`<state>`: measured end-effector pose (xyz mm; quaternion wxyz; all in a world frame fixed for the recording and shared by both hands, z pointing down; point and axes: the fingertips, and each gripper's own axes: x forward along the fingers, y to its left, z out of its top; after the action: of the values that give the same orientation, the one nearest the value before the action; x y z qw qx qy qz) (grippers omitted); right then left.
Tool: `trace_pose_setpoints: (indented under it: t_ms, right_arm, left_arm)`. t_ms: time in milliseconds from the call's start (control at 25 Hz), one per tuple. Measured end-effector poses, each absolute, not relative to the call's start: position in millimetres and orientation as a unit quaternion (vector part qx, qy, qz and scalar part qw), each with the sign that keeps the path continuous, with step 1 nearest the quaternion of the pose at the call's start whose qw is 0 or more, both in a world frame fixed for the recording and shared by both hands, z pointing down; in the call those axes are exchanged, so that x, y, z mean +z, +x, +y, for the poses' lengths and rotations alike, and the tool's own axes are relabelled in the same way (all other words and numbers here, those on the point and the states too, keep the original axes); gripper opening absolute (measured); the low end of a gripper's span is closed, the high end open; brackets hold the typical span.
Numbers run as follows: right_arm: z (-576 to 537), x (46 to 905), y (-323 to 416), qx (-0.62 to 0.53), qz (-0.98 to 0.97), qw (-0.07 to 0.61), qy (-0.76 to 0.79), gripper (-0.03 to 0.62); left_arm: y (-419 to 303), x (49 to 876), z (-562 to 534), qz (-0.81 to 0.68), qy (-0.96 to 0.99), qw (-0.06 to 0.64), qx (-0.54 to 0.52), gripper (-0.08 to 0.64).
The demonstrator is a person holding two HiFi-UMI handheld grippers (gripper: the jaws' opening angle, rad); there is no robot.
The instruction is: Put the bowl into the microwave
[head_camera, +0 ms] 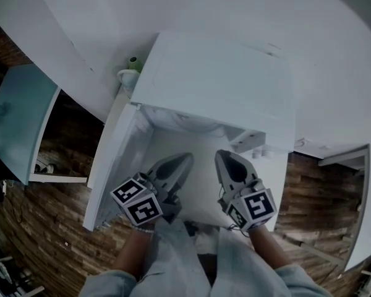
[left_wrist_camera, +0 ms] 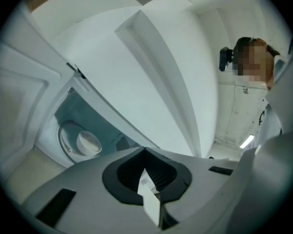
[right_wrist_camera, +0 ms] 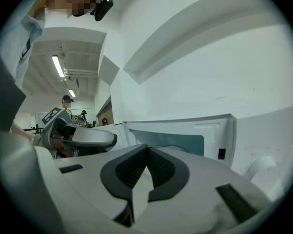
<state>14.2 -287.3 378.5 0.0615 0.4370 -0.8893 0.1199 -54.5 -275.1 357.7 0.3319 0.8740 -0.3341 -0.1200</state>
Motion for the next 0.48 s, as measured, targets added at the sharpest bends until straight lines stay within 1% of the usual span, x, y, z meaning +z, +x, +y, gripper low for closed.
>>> trace_pose_setpoints:
  t_ms: [200,480]
  right_arm:
    - [-279.3,357.2,18.3,0.107,-0.893,0.040,0.435,0.002]
    - [-271.3,338.9,15.5,0.084,-0.902,0.030,0.422,0.002]
  left_arm:
    - [-44.6,338.8,-263.7,-0.326,0.898,0.281,-0.094,-0.005]
    - [-46.6,321.6,-253.2,-0.329,0.907,0.248,-0.091,-0.002]
